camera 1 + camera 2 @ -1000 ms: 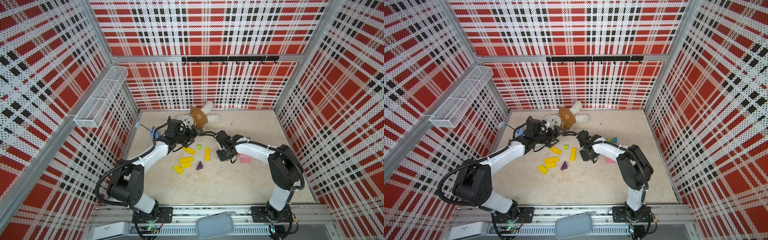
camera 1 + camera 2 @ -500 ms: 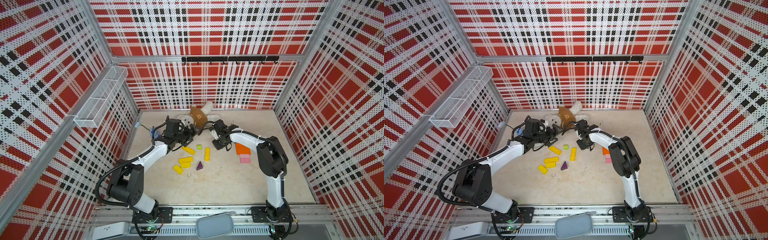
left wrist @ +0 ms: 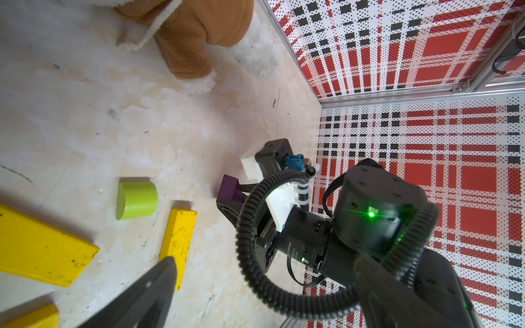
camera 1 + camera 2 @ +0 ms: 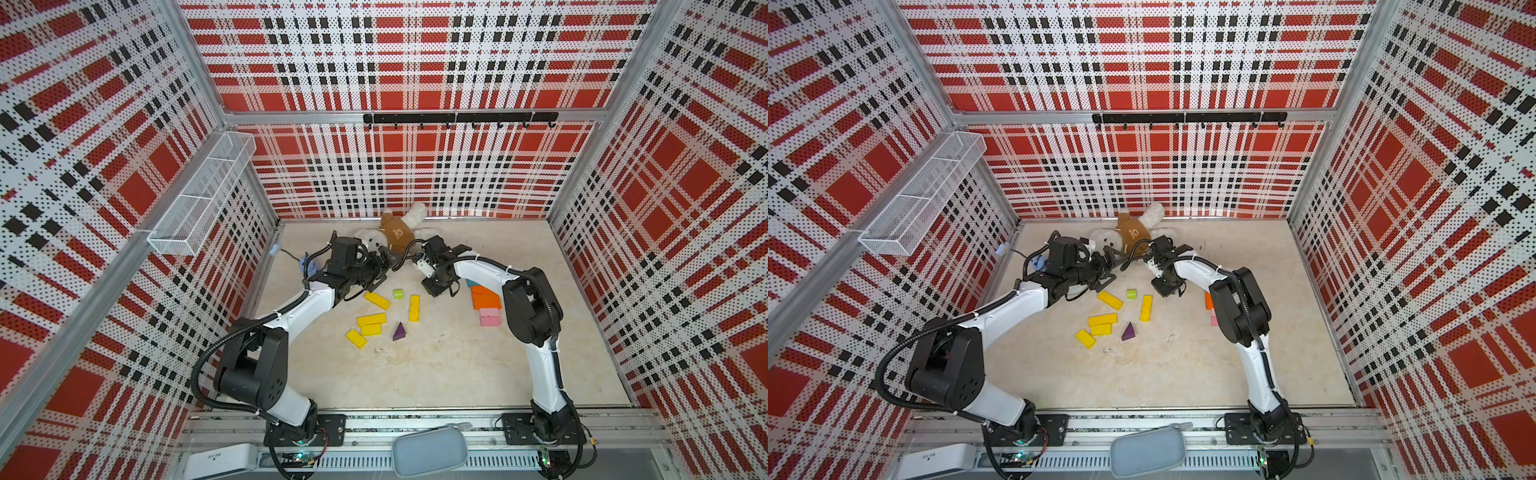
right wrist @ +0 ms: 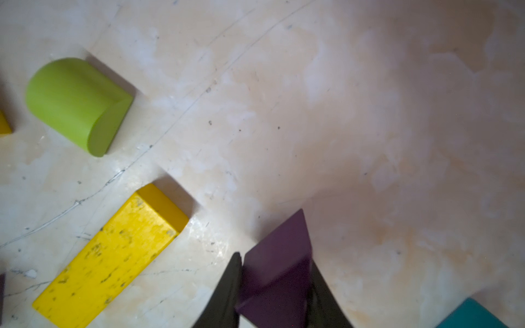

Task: Assemble a carrot with building blocks
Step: Place the building block at the center of the board.

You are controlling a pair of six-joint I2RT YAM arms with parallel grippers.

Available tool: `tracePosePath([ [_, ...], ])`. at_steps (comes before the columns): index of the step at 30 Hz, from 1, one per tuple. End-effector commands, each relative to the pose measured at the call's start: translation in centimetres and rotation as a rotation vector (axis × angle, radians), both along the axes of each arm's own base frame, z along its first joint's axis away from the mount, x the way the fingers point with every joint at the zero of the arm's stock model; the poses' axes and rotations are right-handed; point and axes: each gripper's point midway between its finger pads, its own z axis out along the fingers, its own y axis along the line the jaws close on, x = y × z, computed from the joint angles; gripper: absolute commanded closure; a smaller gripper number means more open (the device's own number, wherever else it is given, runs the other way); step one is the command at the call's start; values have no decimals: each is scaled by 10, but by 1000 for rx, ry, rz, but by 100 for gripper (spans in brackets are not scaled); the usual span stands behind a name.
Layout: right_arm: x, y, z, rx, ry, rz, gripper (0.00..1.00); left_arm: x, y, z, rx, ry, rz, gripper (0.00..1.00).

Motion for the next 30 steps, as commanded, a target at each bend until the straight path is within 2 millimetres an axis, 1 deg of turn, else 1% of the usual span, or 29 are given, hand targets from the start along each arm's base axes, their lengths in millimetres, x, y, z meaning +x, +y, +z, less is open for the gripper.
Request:
tracePosePath([
  [1,1,11,-6,30,18,43,71,-4,-8,-4,-34,13,-41,0],
  [4,-3,11,-11,23,34,55,65,-4,-8,-4,-36,15,-43,0],
  [8,-5,9,-13,15,37,57,53,-4,-7,-4,-35,13,-40,1],
  [10,-4,8,-10,11,29,53,47,-4,-8,-4,-36,15,-41,1],
  [12,-2,8,-7,16,21,50,44,-4,-8,-4,-37,13,-41,1],
  [16,0,8,1,23,6,40,40,-3,-7,-2,-39,7,-41,0],
  [20,1,8,19,43,-26,13,38,-3,-6,1,-41,0,-38,1],
  [26,-1,10,59,141,-99,-52,32,-3,-4,7,-45,-15,-34,0],
  [30,-1,10,79,191,-132,-94,31,-4,-5,13,-53,-30,-39,1],
])
